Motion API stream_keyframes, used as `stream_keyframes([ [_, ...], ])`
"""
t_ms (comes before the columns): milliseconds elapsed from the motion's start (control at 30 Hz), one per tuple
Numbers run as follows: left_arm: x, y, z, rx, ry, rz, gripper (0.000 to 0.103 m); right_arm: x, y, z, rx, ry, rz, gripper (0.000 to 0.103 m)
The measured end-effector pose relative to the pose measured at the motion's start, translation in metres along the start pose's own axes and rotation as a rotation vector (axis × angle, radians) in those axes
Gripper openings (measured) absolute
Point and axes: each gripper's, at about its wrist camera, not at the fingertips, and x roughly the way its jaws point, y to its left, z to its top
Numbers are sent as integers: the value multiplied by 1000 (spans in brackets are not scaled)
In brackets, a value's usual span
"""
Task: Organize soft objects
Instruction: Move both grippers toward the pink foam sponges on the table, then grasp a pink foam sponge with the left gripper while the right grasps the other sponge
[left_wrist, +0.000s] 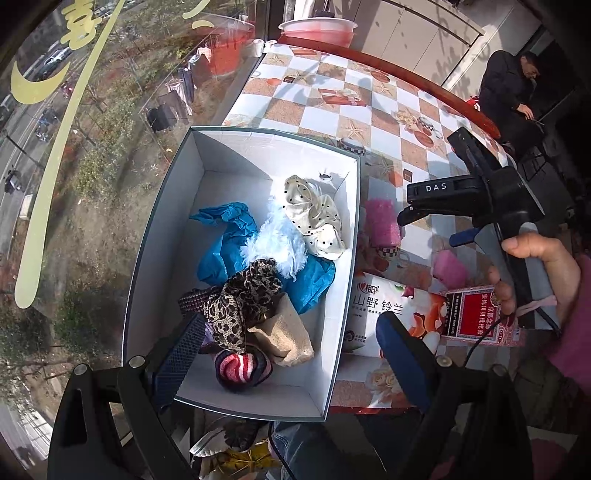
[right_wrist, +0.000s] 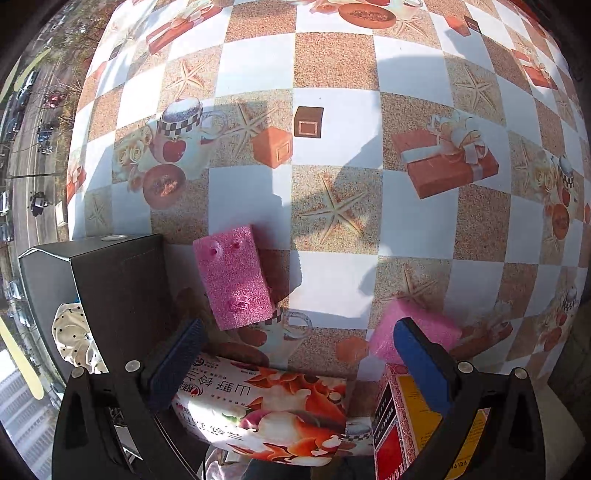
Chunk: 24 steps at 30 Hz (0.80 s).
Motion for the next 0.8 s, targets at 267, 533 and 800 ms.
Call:
stream_keyframes([
  [267,-1,6,-12,-9,29,35,95,40,13,7,-68,24,-104,103],
  [533,6,-13,2,30,36,-28,95,-31,-71,-5,298,-1,253,103],
  [800,10,-76,41,191,10,-97,95,-120,-84,-45,215,28,432,103],
])
